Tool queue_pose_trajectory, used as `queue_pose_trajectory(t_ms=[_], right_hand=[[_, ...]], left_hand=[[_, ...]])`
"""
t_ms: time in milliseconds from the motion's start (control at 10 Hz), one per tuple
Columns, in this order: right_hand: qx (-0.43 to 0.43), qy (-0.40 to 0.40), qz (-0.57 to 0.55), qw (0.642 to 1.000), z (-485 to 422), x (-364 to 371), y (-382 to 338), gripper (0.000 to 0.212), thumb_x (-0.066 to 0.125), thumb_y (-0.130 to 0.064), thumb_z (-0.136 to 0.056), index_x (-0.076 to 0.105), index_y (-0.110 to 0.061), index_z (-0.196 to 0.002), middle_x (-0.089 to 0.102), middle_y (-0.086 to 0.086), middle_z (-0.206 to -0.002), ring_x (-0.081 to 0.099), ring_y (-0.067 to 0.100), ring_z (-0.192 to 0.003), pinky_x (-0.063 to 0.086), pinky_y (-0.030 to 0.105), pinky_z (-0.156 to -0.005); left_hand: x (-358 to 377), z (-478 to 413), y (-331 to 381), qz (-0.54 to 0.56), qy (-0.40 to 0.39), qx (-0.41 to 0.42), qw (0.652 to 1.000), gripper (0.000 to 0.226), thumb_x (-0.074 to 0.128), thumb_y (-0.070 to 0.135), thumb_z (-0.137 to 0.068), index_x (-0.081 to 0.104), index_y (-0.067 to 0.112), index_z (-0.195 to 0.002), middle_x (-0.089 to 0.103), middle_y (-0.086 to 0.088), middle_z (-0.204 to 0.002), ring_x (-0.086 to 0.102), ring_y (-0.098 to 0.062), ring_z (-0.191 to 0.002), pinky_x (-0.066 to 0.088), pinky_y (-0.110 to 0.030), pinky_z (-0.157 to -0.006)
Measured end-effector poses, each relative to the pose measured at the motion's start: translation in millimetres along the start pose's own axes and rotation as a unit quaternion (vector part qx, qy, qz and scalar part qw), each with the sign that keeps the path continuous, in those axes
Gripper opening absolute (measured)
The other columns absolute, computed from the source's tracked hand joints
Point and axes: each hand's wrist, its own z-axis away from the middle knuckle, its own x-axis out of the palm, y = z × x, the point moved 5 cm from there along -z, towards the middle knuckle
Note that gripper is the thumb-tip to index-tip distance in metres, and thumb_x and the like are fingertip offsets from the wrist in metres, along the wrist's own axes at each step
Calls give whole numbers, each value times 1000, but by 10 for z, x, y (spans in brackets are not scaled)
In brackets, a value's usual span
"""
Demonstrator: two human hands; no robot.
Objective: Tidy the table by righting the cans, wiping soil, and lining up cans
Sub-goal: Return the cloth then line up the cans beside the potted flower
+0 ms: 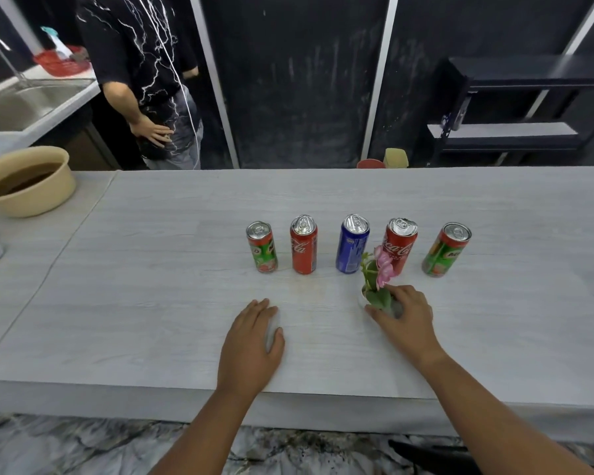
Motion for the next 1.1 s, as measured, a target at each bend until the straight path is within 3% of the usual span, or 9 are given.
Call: queue_pose_trajectory(t_ms=[100,300,400,600,800,900,1100], right_hand=[[-28,-28,7,999,-2,92,-115,43,88,-40,-84,77,-21,-120,66,-8,-106,60,29,-106,44,42,-88],[16,-25,-52,998,43,196,-178,70,83,-70,-67,61,-40,-126,67,-17,-114,55,13,-110,42,40,-97],[33,-10,-47,998,23,222,-191,66,89,-72,-62,64,-40,-113,65,-22,-107,54,11,-108,41,41,-97],[35,-5,3,999,8,259,-255,54,91,-56,-74,71,-26,-114,69,-3,-107,57,26,-112,42,44,-96],[28,-33,27,999,22,234,-277,40,88,-45,-82,71,-19,-109,55,-11,-99,55,27,-116,36,39,-94],[26,-41,-17,999,71,223,-232,32,86,-36,-85,65,-25,-106,50,-23,-98,51,23,-119,28,34,-97],[32,-29,10,999,55,224,-244,49,89,-55,-78,67,-22,-106,62,-8,-105,50,16,-108,39,40,-97]], left_hand=[[1,-3,0,2,5,5,1000,46,73,27,-102,68,16,-146,60,0,-159,48,-21,-154,42,-44,-126],[-2,-8,8,1,1,-3,1000,46,71,28,-103,67,16,-148,58,0,-161,47,-21,-155,40,-42,-128],[0,-13,9,-7,-4,-4,1000,47,69,30,-104,66,16,-149,58,-1,-161,46,-21,-156,38,-40,-129],[-8,-19,19,-6,-8,-4,1000,47,68,31,-105,65,16,-150,57,0,-162,45,-21,-156,39,-43,-129],[-6,-20,17,-8,-5,-4,1000,46,69,29,-104,66,16,-148,58,-1,-161,47,-22,-155,41,-44,-127],[-8,-17,19,-6,-4,-6,1000,47,70,29,-104,66,16,-148,58,-1,-161,47,-22,-155,42,-45,-127],[-22,-22,30,-7,-10,-9,1000,47,70,30,-104,66,16,-148,57,0,-161,46,-22,-155,42,-45,-127]])
